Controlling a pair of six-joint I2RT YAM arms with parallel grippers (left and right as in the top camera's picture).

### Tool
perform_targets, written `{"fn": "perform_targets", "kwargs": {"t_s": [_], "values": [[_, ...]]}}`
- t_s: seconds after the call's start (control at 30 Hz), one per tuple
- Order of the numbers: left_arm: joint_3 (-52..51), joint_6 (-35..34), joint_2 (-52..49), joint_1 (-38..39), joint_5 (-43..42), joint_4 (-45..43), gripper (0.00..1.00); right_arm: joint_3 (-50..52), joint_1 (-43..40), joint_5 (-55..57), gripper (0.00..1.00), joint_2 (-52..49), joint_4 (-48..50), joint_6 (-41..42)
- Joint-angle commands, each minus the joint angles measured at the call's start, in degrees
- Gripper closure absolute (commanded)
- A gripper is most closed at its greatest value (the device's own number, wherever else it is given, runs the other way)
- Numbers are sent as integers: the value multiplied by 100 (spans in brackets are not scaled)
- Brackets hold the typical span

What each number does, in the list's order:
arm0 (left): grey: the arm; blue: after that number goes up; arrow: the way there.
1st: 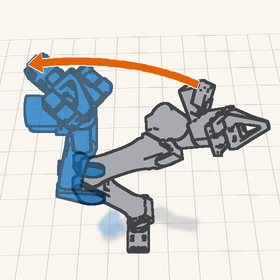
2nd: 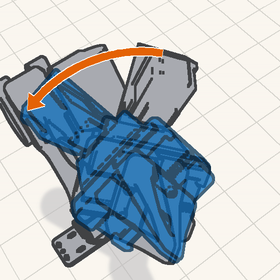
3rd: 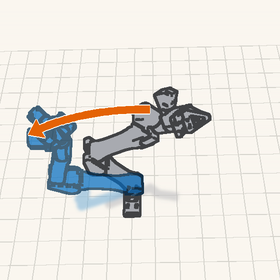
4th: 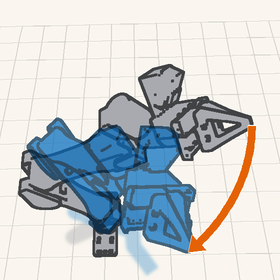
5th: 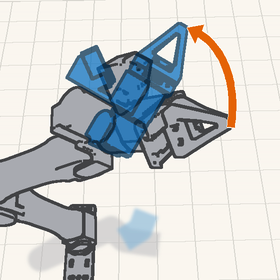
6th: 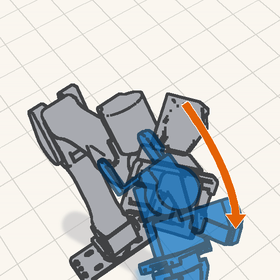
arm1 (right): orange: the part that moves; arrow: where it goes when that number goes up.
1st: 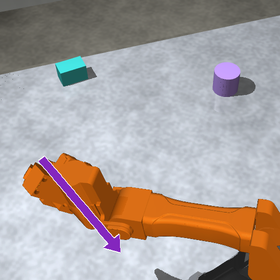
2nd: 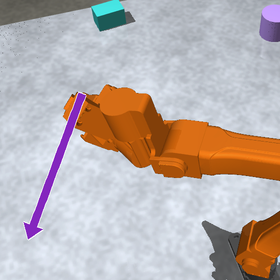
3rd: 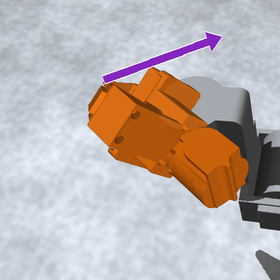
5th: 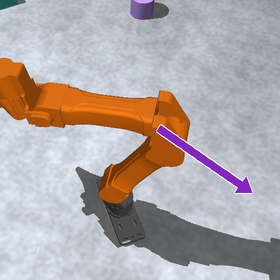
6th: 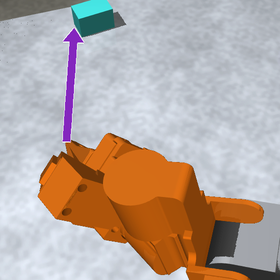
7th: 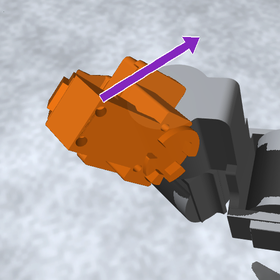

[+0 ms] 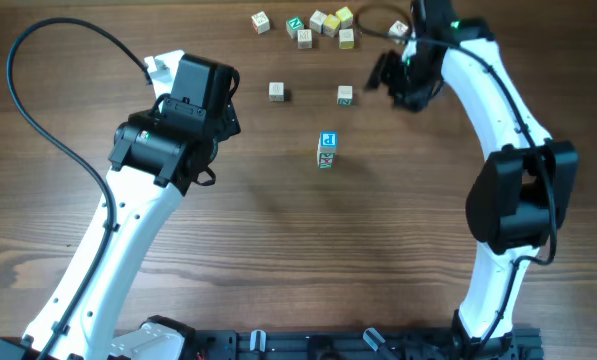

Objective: Form a tower
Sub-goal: 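Lift the right gripper and reach to the block cluster at top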

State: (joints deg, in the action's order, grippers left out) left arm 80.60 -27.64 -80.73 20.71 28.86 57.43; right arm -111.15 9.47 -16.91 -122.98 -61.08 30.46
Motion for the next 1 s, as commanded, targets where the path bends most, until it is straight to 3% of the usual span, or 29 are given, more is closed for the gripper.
{"fn": "perform_targets", "kwargs": {"t_s": [0.0, 0.17, 0.27, 0.37, 0.63, 0.67, 0.77, 0.97], "values": [[7, 63, 24, -26, 15, -13, 0, -730, 251, 710, 27, -52, 186, -509], [7, 63, 26, -26, 15, -13, 0, -734, 535, 1051, 26, -446, 1003, -745], [7, 63, 26, -26, 13, -13, 0, -734, 789, 1908, 26, -1189, 1434, -754], [7, 63, 26, -26, 15, -13, 0, -734, 787, 1908, 26, -1381, 2376, -737], [7, 66, 26, -26, 15, -13, 0, -732, 868, 1554, 29, -1792, 1384, -944], [7, 63, 26, -26, 15, -13, 0, -732, 870, 1537, 31, -1794, 1233, -942], [7, 63, 26, -26, 15, -13, 0, -723, 938, 1532, 54, -1818, 960, -925], [7, 63, 26, -26, 15, -13, 0, -726, 1156, 1541, 76, -1816, 717, -925]]}}
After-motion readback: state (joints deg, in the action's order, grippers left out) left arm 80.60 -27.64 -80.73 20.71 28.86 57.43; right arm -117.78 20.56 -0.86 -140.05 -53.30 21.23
